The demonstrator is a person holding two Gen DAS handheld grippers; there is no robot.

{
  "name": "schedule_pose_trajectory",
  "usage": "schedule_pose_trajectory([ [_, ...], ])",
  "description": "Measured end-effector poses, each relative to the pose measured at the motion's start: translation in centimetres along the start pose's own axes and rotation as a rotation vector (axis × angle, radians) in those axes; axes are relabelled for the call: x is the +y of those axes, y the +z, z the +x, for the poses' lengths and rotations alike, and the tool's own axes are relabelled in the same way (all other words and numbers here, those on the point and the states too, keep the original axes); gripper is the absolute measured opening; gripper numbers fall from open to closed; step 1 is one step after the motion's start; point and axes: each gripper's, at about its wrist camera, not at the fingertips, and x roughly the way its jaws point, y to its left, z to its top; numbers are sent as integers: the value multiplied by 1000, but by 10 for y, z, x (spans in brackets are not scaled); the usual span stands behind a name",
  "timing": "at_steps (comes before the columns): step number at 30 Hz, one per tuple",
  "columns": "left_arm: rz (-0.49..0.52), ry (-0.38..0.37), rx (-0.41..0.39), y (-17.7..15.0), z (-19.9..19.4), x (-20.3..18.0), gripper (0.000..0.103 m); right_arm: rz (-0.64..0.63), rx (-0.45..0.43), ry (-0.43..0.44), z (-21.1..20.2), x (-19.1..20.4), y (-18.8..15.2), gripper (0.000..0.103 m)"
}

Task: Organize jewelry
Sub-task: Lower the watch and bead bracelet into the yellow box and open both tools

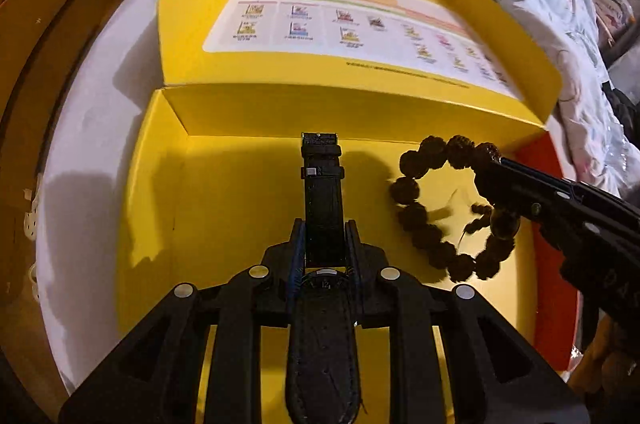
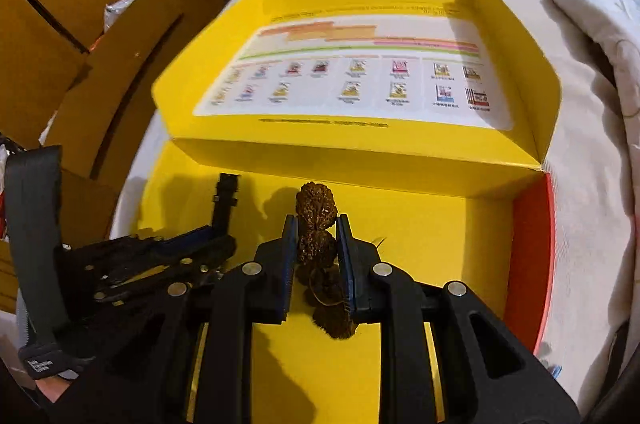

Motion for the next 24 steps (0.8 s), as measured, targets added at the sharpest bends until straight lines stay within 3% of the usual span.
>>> schedule_pose_trajectory([
  [12,-12,-8,-9,4,7,0,21,-4,-47,-75,-2,-15,5,28],
  [15,0,0,-33,3,-2,0,34,3,-79,-95,-16,-16,2,40],
  [17,4,5,-63,3,-13,0,54,10,-93,-92,-28,-17,-2,53],
  [18,7,3,-77,4,-18,-1,58,11,-106,-97,-35,-16,-5,59],
  [24,10,-9,-151,-1,-60,0,65,27,-194,-85,-96,-16,-31,67],
])
